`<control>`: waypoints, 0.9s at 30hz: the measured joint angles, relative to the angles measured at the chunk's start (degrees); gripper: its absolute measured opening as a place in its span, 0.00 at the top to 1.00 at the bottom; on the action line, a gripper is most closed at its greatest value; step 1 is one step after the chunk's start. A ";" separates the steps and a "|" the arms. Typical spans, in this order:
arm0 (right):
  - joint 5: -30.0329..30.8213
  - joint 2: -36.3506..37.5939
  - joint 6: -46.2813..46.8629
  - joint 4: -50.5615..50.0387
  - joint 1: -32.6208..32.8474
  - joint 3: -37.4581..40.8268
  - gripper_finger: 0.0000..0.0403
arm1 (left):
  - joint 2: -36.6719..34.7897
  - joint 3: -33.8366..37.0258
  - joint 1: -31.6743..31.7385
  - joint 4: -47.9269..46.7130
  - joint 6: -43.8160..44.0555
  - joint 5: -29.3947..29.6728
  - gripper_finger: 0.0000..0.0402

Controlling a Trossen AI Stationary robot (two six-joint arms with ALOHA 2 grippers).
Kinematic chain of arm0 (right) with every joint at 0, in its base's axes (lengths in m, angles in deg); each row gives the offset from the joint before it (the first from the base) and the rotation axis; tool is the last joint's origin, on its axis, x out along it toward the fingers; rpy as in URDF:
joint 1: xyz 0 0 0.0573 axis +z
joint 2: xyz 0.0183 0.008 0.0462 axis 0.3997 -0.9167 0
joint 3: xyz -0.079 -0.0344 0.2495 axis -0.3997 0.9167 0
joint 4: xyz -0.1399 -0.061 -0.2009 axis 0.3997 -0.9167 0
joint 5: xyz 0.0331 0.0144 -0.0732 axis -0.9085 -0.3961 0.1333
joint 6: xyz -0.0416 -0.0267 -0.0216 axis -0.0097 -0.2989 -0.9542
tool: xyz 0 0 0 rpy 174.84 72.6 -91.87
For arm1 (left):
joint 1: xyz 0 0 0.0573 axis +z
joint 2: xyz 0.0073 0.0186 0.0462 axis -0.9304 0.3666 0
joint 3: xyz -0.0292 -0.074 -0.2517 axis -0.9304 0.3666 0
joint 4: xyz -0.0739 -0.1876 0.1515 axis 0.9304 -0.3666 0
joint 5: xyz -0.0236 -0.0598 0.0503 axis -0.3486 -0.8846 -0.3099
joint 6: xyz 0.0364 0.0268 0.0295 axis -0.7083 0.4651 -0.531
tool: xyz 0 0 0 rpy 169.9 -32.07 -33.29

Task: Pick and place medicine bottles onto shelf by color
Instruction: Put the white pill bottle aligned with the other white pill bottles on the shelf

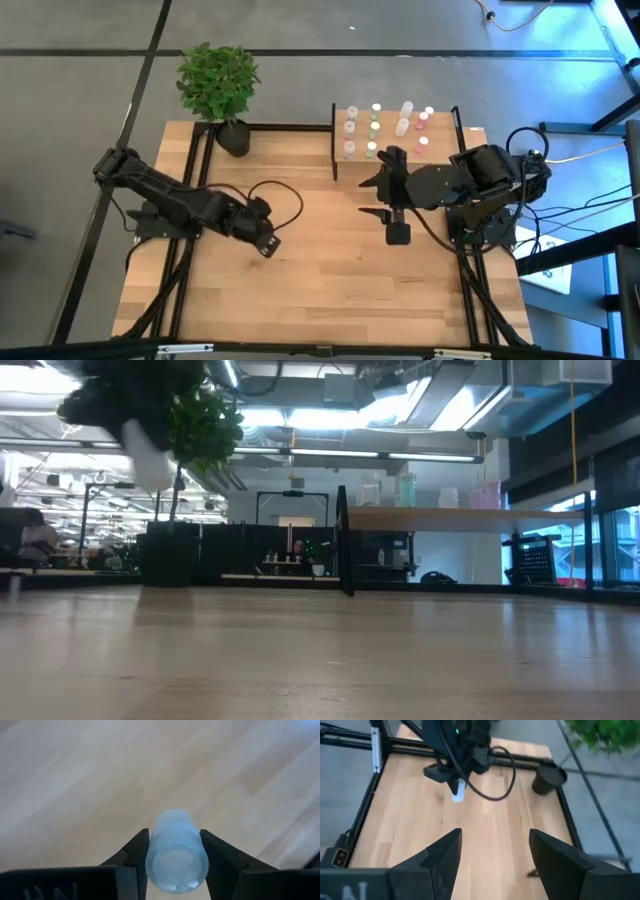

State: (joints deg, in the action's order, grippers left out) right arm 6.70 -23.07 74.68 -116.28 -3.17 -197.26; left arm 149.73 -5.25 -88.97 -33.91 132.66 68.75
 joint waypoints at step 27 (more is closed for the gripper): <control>0.00 3.23 17.63 -9.81 0.13 0.00 0.42 | 37.57 -32.55 12.21 7.71 -41.59 -9.26 0.69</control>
State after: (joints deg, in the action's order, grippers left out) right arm 6.70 -19.84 92.32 -126.09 -3.04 -197.26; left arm 187.29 -37.79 -76.76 -26.20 91.06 59.49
